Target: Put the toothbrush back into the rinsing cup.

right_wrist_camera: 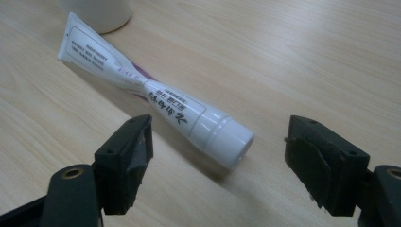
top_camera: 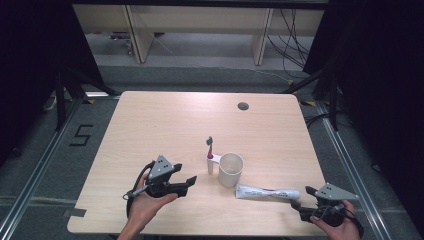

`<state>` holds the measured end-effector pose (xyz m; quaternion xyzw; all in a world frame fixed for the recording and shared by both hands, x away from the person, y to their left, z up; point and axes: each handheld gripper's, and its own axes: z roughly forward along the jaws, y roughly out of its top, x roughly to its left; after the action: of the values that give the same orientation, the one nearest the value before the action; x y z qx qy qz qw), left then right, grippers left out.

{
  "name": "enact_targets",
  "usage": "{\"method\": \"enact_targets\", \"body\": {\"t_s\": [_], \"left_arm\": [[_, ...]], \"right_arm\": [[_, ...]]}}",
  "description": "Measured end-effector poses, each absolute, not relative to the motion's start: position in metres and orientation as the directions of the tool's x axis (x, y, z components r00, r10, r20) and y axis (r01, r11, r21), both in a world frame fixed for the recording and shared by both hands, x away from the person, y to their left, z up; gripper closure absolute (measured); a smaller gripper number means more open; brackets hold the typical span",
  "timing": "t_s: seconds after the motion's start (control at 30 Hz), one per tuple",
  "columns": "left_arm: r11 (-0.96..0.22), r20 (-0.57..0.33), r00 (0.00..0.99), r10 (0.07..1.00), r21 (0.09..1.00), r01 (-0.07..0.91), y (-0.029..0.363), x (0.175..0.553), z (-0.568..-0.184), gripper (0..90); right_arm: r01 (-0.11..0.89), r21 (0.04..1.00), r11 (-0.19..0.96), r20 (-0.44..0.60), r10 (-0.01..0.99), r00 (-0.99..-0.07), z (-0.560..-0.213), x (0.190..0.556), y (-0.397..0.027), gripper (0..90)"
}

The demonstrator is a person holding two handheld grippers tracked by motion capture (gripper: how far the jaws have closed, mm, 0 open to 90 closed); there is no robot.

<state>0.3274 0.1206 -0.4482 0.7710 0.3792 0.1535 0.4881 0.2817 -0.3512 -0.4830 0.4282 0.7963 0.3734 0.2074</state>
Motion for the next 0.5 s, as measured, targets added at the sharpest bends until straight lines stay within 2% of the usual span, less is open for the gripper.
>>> {"method": "enact_targets", "body": {"t_s": [0.5], "left_arm": [[-0.269,-0.122,0.670,0.732,0.852,0.449,0.127,0.312,-0.462,27.9]], "right_arm": [[0.529,0.769,0.359,-0.009,0.834,-0.552,-0.483,0.281,-0.352,25.1]]}}
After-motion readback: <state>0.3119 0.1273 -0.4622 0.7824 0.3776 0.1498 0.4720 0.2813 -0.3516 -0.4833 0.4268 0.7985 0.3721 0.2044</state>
